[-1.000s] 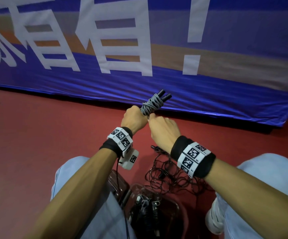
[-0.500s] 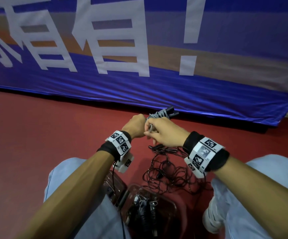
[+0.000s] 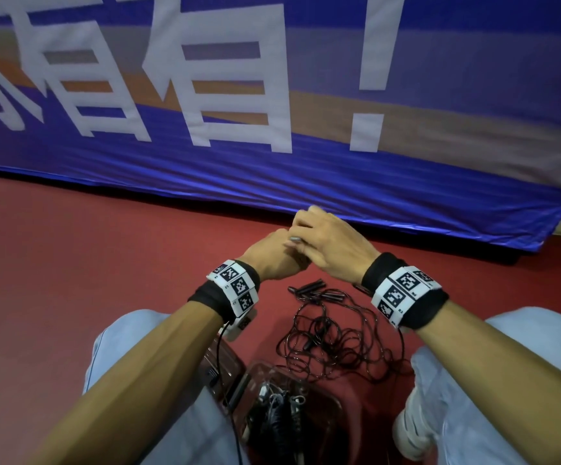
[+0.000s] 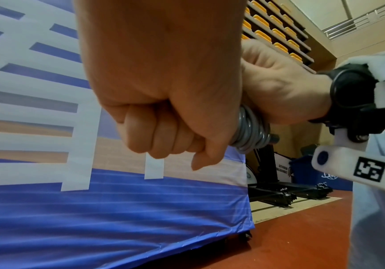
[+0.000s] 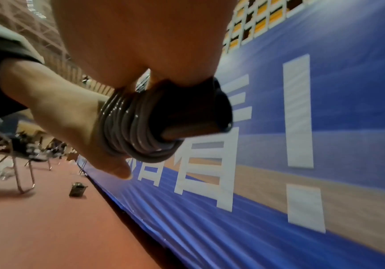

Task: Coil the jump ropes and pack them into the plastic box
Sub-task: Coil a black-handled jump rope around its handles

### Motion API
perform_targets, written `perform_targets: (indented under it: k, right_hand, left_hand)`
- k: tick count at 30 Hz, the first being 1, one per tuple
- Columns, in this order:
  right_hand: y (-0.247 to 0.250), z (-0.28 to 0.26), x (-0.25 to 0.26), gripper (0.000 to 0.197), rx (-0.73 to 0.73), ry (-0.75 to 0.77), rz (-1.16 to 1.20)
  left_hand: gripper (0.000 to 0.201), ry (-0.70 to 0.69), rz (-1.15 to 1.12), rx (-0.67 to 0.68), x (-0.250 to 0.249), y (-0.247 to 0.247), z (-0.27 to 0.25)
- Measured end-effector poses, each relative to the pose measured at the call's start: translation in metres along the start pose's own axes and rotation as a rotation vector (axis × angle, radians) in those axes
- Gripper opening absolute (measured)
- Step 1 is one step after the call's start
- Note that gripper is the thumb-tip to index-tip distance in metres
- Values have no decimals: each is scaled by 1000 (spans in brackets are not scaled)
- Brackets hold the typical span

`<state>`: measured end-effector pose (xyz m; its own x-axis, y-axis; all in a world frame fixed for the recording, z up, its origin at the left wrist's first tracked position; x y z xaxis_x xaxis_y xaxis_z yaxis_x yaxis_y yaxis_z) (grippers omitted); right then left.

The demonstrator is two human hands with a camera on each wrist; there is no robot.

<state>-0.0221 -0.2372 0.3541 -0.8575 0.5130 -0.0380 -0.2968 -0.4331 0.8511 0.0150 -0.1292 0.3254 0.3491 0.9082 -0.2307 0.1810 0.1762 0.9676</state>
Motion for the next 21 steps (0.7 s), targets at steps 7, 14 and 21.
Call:
perform_targets:
  k: [7,14,21]
  right_hand:
    - [-5,1,-2,27,108,-251,-16]
    - [-10,2,-15,32,149,-408,-101]
    - [-5,-1,-18,33,195,-378,-82]
  left_hand:
    - [25,119,-128,-89,7,8,-4]
    - [19,124,-279,-119,6,4,-2]
    - [21,72,-600,268,2,11,-10]
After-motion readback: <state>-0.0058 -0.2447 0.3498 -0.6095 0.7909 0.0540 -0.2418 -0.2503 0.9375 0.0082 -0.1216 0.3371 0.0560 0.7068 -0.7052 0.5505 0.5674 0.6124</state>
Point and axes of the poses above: each hand's wrist, its own z-axis towards the middle knuckle, its own y-axis out of the back of the hand, x = y × z, the point moved 4 cm from there along z, towards the middle knuckle, and after that the axes turned 14 degrees about y, right-handed, at the moved point
